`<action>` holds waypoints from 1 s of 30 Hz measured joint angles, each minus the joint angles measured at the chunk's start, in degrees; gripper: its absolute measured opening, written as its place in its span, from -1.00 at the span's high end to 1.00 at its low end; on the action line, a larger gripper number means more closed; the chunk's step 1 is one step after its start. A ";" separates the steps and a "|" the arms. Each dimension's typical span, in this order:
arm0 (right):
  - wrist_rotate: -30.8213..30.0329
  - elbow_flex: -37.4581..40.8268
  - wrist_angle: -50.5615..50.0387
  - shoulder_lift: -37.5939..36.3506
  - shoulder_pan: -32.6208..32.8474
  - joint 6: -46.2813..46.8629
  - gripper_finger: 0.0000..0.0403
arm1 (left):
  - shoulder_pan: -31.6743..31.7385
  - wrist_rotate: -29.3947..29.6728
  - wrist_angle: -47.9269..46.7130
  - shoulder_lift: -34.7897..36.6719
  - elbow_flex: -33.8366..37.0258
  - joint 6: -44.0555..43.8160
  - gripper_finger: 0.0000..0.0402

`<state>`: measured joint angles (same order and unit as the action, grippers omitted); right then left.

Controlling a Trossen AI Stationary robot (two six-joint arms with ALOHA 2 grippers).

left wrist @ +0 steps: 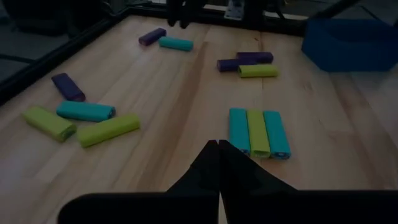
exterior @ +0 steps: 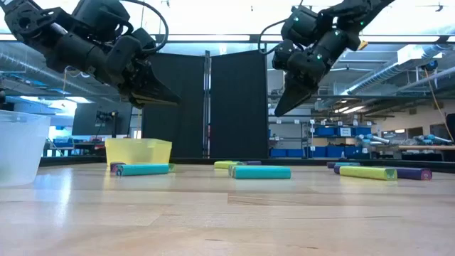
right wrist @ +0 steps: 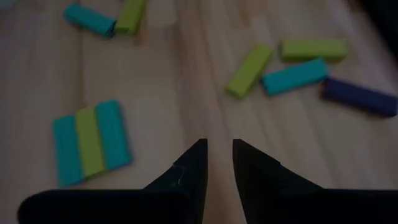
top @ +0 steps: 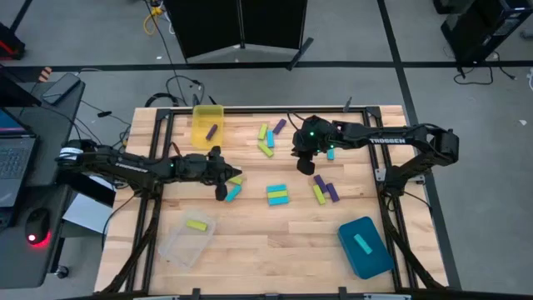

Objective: Sort blocks
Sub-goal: Put the violet block into the yellow bin

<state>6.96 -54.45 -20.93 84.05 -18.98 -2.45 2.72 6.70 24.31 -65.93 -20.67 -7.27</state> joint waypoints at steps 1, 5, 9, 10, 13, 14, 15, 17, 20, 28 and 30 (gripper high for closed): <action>0.02 -0.76 -1.51 0.00 0.42 0.88 0.54 | 0.73 -1.50 -0.06 0.00 0.00 0.45 0.97; -1.66 -2.68 -4.77 -0.04 1.95 4.14 0.47 | 4.32 -7.52 -5.26 0.30 -1.98 -2.08 0.97; -2.83 -2.78 -5.39 -0.04 3.44 5.05 0.39 | 5.82 -13.53 -23.76 2.42 -9.16 -1.28 0.97; -2.84 -2.78 -5.71 -0.04 3.87 4.62 0.37 | 5.47 -13.85 -29.92 2.53 -11.22 0.33 0.97; -3.24 -2.78 -6.46 -0.02 5.38 3.85 0.32 | 4.99 -13.59 -47.90 2.47 -18.00 5.04 0.97; -3.64 -2.78 -6.49 -0.02 5.85 3.62 0.31 | 5.01 -12.91 -53.62 2.24 -20.22 6.42 0.97; -4.12 -2.78 -6.49 -0.02 6.45 3.28 0.30 | 5.02 -12.37 -58.90 1.55 -22.16 7.94 0.97; -4.53 -2.78 -6.66 -0.02 7.42 2.45 0.27 | 5.43 -11.61 -69.11 0.10 -24.84 11.07 0.97; -4.55 -2.78 -6.59 -0.02 8.57 2.26 0.25 | 6.54 -9.60 -74.34 -2.19 -27.09 14.48 0.97; -4.59 -2.78 -6.86 -0.02 9.77 1.81 0.24 | 8.20 -8.14 -74.80 -9.20 -27.02 23.81 0.91; -4.59 -2.78 -6.89 -0.02 9.77 1.27 0.24 | 7.73 -6.74 -74.88 -10.68 -27.02 26.45 0.83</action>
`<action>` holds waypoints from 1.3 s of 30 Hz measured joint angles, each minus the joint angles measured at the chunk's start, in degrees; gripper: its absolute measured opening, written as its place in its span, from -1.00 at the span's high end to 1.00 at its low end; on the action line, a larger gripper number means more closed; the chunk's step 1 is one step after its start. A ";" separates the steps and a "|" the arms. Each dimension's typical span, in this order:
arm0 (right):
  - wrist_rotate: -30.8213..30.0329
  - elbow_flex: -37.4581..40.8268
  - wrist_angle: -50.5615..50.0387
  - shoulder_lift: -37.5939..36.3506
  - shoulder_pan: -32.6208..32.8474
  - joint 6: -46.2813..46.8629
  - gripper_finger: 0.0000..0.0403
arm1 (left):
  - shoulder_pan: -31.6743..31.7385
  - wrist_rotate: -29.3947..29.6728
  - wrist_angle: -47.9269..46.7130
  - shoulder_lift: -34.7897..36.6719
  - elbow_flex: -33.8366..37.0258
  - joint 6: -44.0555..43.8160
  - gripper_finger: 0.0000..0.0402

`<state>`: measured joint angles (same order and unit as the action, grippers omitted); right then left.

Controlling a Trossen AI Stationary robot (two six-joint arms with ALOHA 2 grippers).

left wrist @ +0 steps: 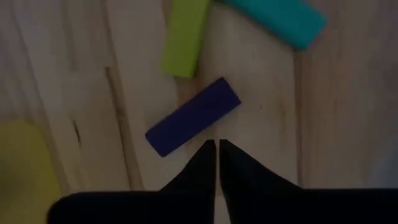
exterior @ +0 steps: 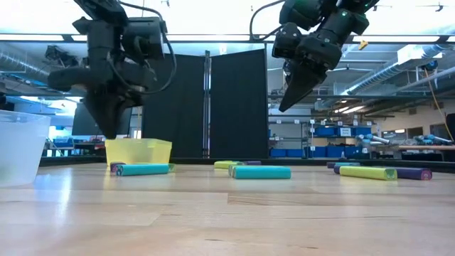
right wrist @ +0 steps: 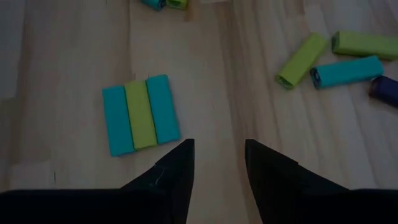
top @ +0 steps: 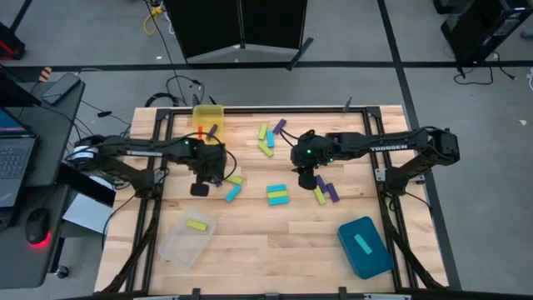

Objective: Sort blocks
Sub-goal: Put the violet block into the yellow bin

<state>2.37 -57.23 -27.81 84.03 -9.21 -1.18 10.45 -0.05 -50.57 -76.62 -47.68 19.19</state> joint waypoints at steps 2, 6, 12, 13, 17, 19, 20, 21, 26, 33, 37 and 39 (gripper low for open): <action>0.00 0.00 -0.04 0.00 0.00 -0.52 0.24 | -0.42 0.59 0.08 -1.04 0.00 2.23 0.72; 0.02 0.00 -0.06 0.00 -0.58 -1.61 0.24 | -0.50 1.87 1.84 -2.47 0.00 3.14 0.48; 0.02 0.00 -0.15 0.02 -1.59 -2.27 0.24 | -0.34 2.40 3.69 -3.02 0.00 6.36 0.13; 0.04 0.00 -0.21 0.02 -1.74 -2.34 0.23 | -0.32 2.40 3.81 -3.38 0.00 7.71 0.09; 0.07 0.00 -0.50 0.02 -1.75 -2.44 0.24 | -0.32 2.44 4.62 -5.84 0.00 13.15 -0.01; 0.11 0.00 -0.71 0.02 -1.75 -2.44 0.24 | -0.34 3.30 5.53 -7.58 0.00 15.48 -0.03; 0.11 0.00 -0.85 0.02 -1.75 -2.44 0.24 | -0.32 3.65 6.14 -8.53 0.00 16.36 -0.03; 0.13 0.00 -0.96 0.02 -1.75 -2.45 0.23 | -0.32 4.52 6.63 -9.65 0.00 17.21 -0.03; 0.20 0.00 -1.14 0.02 -1.75 -2.46 0.24 | -0.32 8.14 7.74 -13.76 0.00 19.86 -0.03; 0.22 0.00 -1.14 0.02 -1.75 -3.47 0.25 | -0.32 8.23 7.23 -15.28 -0.13 19.20 -0.03; 0.22 0.00 -1.26 0.02 -1.75 -3.51 0.25 | -0.32 8.13 7.10 -15.33 -0.12 16.44 0.01; 0.22 0.00 -1.58 0.02 -1.75 -3.51 0.25 | -0.32 8.01 7.19 -15.32 0.12 15.19 0.08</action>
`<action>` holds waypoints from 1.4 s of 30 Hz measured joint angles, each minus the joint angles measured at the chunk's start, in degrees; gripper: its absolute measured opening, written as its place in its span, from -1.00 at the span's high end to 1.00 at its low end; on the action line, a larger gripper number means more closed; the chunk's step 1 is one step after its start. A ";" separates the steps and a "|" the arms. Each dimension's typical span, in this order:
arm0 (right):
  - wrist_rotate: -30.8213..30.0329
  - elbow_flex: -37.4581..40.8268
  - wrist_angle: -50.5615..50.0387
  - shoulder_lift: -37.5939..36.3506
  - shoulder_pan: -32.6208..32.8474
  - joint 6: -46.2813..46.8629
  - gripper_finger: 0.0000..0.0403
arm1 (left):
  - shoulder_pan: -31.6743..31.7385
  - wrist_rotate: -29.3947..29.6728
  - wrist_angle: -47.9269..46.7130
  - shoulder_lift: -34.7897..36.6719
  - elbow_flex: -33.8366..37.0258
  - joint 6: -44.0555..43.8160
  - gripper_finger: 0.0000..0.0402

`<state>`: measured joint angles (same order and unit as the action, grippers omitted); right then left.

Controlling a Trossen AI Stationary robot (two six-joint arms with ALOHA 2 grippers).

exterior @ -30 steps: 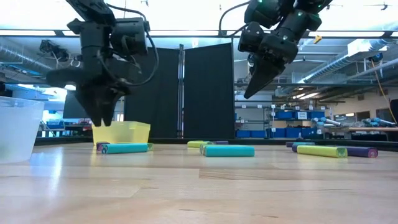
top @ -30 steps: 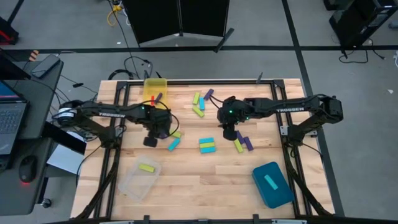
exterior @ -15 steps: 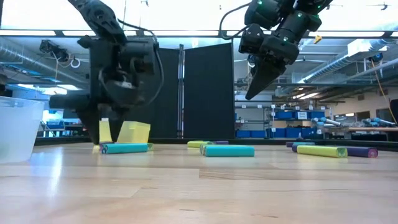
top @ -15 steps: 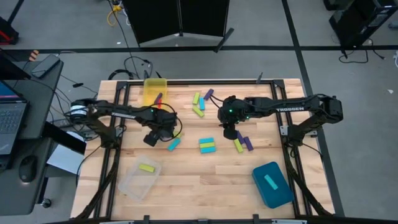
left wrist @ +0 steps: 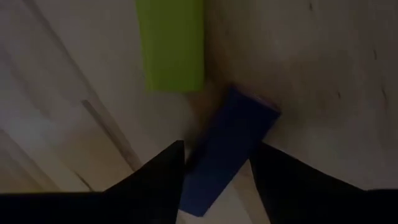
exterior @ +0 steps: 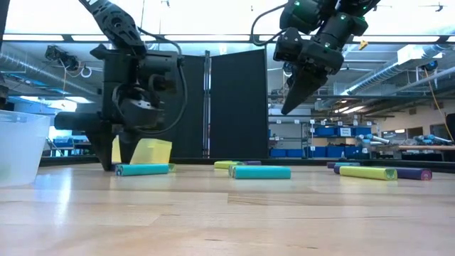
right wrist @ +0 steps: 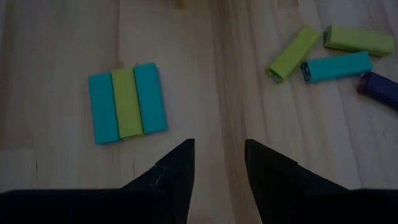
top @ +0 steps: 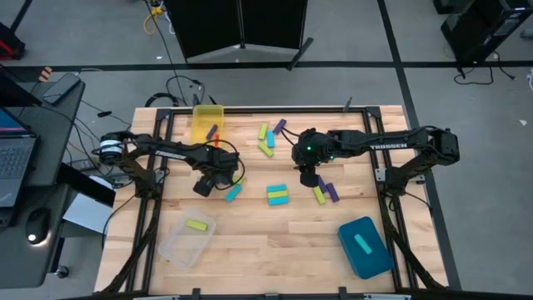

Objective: Sort blocks
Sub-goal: Put the violet block into the yellow bin

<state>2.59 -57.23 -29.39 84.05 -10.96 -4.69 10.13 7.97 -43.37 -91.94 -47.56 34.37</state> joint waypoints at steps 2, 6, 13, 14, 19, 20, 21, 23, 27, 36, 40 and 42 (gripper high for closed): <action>0.00 0.00 -0.18 0.00 0.00 0.00 0.25 | 0.00 -0.67 0.40 0.06 0.73 -0.39 0.18; 0.00 0.00 -1.31 0.00 0.03 0.01 0.25 | 0.04 -2.61 1.39 0.24 2.28 -3.35 0.42; 0.01 0.00 -1.50 0.02 0.04 0.16 0.25 | 0.04 -2.69 -0.56 3.86 1.50 -10.89 0.49; 0.02 0.00 -1.48 0.02 0.04 0.16 0.25 | -0.01 -2.86 -1.41 5.57 0.88 -11.31 0.49; 0.02 0.00 -1.44 0.02 0.04 0.18 0.25 | 3.77 0.42 -3.88 13.72 -2.90 -17.87 0.49; 0.02 0.00 -1.43 0.02 0.04 0.17 0.25 | 5.41 0.58 -3.86 14.96 -3.50 -20.15 0.49; 0.02 0.00 -1.41 0.02 0.04 0.12 0.25 | 7.42 0.59 -3.73 16.06 -4.29 -22.18 0.49; 0.02 0.00 -1.20 0.02 0.04 0.11 0.25 | 11.68 0.61 -3.43 17.49 -5.39 -25.58 0.49; 0.02 0.00 -1.08 0.02 0.04 0.11 0.25 | 21.83 1.13 -1.50 17.87 -6.22 -28.16 0.49; 0.02 0.00 -0.68 0.02 0.04 0.01 0.25 | 38.05 -4.07 5.58 9.46 -6.30 -31.85 0.49; 0.02 0.00 -0.67 0.02 -0.04 0.01 0.25 | 40.27 -4.11 9.65 4.29 -6.28 -32.13 0.49; 0.02 0.00 -0.67 0.02 -0.04 0.01 0.25 | 40.90 -3.96 11.44 2.60 -6.28 -32.43 0.49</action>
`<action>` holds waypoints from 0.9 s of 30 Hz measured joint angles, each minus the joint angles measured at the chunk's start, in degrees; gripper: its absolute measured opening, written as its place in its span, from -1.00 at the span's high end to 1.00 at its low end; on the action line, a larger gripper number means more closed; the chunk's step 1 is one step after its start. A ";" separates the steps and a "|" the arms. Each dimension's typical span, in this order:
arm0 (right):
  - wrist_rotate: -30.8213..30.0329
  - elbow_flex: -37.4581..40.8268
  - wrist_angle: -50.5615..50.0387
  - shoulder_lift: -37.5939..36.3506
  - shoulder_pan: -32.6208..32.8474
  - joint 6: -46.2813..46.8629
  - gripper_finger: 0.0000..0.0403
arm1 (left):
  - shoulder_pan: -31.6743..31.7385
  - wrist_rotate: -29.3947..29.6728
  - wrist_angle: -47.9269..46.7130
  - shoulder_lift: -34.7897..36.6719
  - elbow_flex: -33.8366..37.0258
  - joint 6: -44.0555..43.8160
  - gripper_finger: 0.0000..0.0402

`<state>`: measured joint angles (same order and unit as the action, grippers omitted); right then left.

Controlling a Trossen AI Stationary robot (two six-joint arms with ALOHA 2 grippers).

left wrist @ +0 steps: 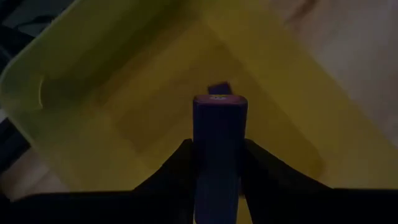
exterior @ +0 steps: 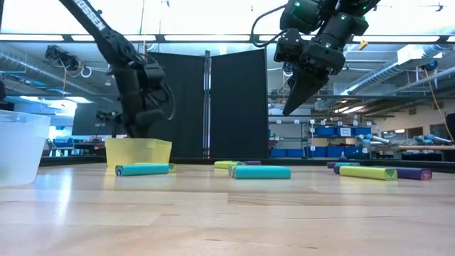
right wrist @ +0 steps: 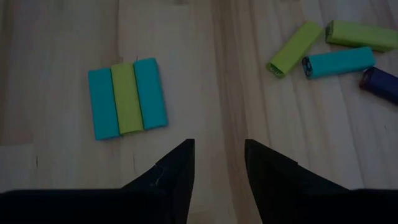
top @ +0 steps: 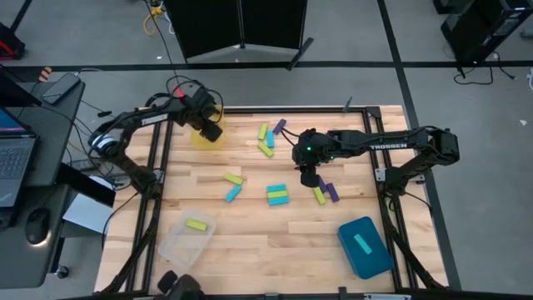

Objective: Sort blocks
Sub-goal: Put the violet block into the yellow bin, then put the blue block into the blue bin

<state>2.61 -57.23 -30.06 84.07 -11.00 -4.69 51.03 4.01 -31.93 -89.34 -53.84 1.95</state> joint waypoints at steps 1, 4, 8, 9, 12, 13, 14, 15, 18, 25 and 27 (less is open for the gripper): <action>0.00 0.00 0.00 0.00 0.00 0.00 0.25 | 0.26 0.29 0.87 -0.75 0.00 -0.21 0.49; 0.00 0.00 0.00 0.00 0.00 0.00 0.25 | 0.87 1.21 1.68 -2.42 0.00 -0.59 0.49; 0.00 0.00 0.00 0.00 0.00 0.00 0.25 | 1.13 1.31 2.08 -3.52 0.00 -0.71 0.49; 0.00 0.00 0.00 0.00 0.00 0.07 0.25 | 1.11 1.30 2.17 -3.52 0.00 -0.73 0.48; 0.00 0.00 -0.02 0.00 0.00 0.16 0.25 | 1.02 1.31 2.50 -3.52 0.00 -0.71 0.26; 0.00 0.00 -0.02 0.00 0.00 0.17 0.25 | 1.02 1.31 2.55 -3.52 0.00 -0.68 0.17; 0.00 0.00 -0.02 0.00 0.00 0.17 0.25 | 1.02 1.31 2.71 -3.52 0.00 -0.65 0.08; 0.00 0.00 -0.02 0.00 0.00 0.17 0.25 | 1.02 1.31 2.83 -3.52 0.00 -0.64 0.00; 0.00 0.00 -0.04 0.00 0.00 0.17 0.25 | 1.02 0.72 3.01 -3.52 0.00 -0.62 -0.19; 0.00 0.00 -0.72 0.00 0.00 0.50 0.25 | 0.53 -1.22 4.52 -1.37 0.05 2.39 -0.24; 0.00 0.00 -1.58 0.00 0.01 2.07 0.25 | -0.33 -4.09 7.59 1.42 1.26 2.37 -0.19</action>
<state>2.61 -57.23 -31.64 84.07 -11.00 -2.62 50.70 -0.09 -24.35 -87.92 -52.58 4.32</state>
